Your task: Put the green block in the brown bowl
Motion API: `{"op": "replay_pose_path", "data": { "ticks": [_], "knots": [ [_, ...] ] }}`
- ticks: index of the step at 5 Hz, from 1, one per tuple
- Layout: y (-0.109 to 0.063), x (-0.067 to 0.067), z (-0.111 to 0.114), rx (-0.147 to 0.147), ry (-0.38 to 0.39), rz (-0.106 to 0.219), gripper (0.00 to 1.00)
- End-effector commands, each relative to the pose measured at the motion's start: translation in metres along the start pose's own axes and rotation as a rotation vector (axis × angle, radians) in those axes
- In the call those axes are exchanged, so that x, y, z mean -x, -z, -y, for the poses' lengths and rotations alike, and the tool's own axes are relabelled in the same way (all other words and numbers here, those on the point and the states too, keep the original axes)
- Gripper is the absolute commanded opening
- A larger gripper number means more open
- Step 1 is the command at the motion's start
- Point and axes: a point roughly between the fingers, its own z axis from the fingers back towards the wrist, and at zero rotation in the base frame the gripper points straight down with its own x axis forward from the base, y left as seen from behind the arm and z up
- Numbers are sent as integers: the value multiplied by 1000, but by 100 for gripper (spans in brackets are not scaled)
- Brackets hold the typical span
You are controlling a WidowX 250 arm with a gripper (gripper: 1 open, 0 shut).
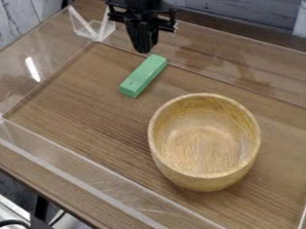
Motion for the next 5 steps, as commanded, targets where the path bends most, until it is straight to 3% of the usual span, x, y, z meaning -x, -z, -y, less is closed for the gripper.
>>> {"op": "replay_pose_path", "data": {
  "ticks": [1,5],
  "knots": [
    [-6,-11,-5,-26,5,42,100],
    [48,-11,-19,-74,-28,-42,100]
  ]
}}
